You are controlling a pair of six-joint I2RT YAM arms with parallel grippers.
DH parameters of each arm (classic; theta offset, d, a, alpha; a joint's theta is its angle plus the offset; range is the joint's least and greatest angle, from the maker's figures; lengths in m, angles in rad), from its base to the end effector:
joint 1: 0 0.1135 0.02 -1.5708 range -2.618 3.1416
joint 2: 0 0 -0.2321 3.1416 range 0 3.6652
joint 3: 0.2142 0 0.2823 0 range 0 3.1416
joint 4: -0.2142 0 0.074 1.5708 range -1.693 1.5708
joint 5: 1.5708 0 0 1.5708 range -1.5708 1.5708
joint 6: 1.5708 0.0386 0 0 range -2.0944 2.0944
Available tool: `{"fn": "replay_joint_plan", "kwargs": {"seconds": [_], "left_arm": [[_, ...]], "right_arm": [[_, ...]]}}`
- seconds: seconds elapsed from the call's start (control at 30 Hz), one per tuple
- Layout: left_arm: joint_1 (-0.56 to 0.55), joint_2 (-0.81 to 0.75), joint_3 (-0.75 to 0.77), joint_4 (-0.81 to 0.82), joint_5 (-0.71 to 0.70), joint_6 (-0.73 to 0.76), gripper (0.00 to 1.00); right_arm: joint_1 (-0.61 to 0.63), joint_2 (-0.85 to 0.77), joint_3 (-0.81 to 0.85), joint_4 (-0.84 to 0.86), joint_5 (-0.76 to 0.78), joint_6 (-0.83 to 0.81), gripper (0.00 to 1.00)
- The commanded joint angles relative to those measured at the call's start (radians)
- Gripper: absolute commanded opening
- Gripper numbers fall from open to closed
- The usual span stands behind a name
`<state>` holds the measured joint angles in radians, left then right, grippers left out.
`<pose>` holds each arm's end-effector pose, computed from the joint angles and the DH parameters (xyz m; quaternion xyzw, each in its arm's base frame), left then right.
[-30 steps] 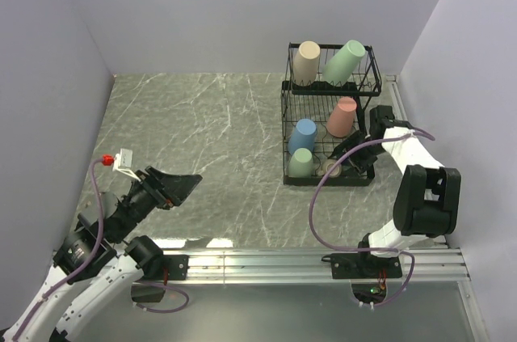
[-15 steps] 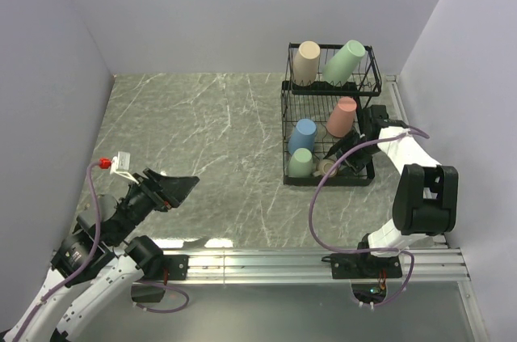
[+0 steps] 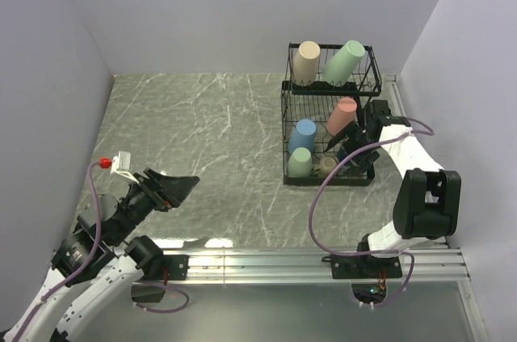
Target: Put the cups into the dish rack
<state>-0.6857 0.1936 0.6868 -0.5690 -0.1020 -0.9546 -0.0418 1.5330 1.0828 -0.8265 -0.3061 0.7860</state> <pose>0.0945 -0.0722 0.3331 -0.1325 0.7212 -0.4710 0.4904 0.3180 -0.0017 0.1734 0.3727 0.9041 0.1931 0.0801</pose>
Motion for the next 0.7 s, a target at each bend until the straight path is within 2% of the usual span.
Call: {"fn": "replay_joint_plan", "kwargs": {"seconds": [0.0,0.23,0.43,0.57,0.67], "left_arm": [[0.003,0.018,0.036,0.029,0.013,0.017,0.85],[0.002,0.061,0.054,0.043,0.027,0.036,0.85],[0.002,0.159,0.125,0.047,0.019,0.088,0.85],[0.003,0.283,0.2,0.067,0.019,0.155,0.86],[0.005,0.387,0.259,0.093,0.03,0.209,0.89]], "right_arm": [[0.006,-0.062,0.063,-0.026,0.028,-0.016,0.97],[0.016,-0.148,0.138,-0.097,0.035,-0.042,0.98],[0.022,-0.287,0.209,-0.151,0.051,-0.1,0.98],[0.037,-0.488,0.184,-0.122,0.029,-0.123,0.98],[0.078,-0.647,0.103,-0.089,0.022,-0.14,0.99]]}}
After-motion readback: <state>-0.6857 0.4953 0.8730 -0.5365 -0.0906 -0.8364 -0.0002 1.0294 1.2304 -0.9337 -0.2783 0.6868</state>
